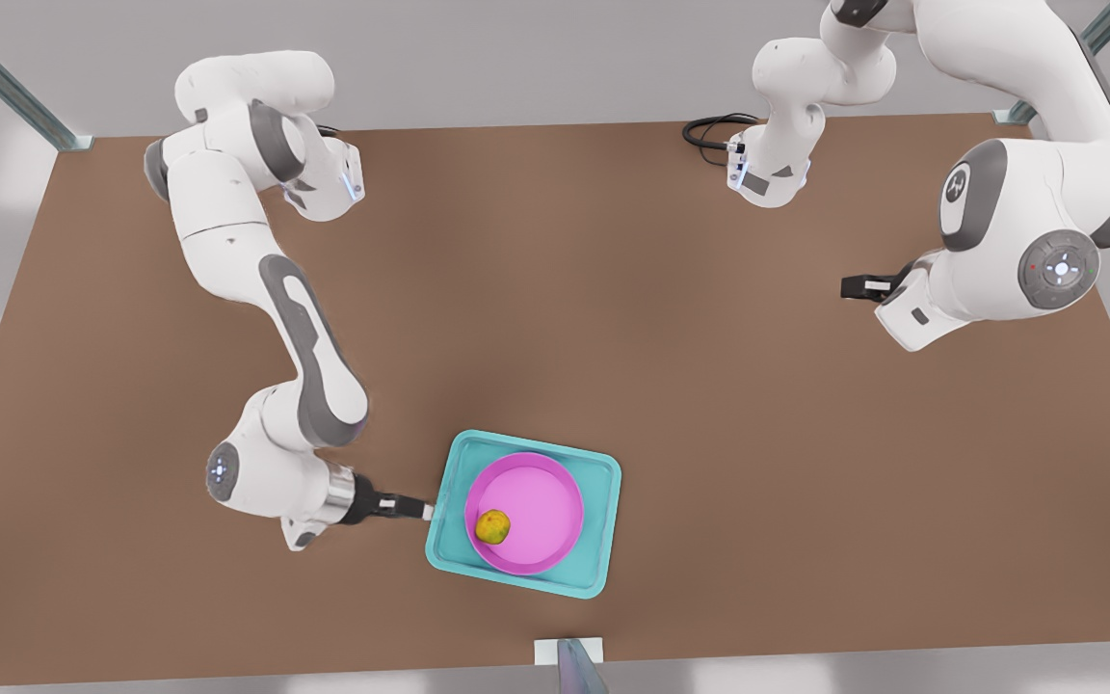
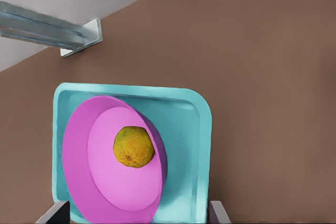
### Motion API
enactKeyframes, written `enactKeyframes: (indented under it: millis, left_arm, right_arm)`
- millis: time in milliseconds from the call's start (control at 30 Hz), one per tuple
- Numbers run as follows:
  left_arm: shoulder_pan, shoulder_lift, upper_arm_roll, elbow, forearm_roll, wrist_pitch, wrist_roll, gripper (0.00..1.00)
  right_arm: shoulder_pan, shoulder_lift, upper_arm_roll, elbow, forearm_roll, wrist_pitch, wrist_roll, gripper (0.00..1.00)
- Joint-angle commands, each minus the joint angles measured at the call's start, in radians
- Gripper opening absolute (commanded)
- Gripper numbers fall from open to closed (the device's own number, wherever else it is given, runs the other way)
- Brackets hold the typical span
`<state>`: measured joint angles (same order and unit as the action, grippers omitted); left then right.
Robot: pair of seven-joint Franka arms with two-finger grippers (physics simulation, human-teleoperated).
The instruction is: Place the orange on the plate with the left arm and the plate on the tray with the right arm
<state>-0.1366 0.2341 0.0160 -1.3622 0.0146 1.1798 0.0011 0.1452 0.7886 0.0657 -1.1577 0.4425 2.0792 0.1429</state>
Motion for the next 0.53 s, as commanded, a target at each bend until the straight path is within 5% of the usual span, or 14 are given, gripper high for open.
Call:
enactKeyframes:
  millis: [0, 67, 167, 267, 500]
  left_arm:
    - [0.0, -0.001, -0.001, 0.002, 0.004, -0.02, 0.004, 1.0]
    - [0.0, 0.002, -0.001, 0.015, 0.008, -0.045, -0.003, 1.0]
    - [0.0, 0.001, -0.001, 0.015, 0.01, -0.06, 0.002, 1.0]
    - [0.0, 0.001, -0.001, 0.022, 0.008, -0.062, -0.007, 1.0]
    - [0.0, 0.008, -0.001, 0.045, -0.002, -0.124, 0.002, 1.0]
  right_arm:
    - [-0.003, -0.106, -0.104, 0.006, -0.209, -0.459, -0.023, 1.0]
    - [-0.003, -0.258, -0.219, 0.006, -0.404, -0.669, -0.028, 1.0]
    - [-0.033, -0.5, -0.204, 0.032, -0.53, -0.858, -0.036, 1.0]
    - [-0.065, -0.727, -0.204, -0.117, -0.535, -0.869, -0.18, 1.0]
    - [-0.09, -0.763, -0.162, -0.215, -0.53, -0.869, -0.203, 1.0]
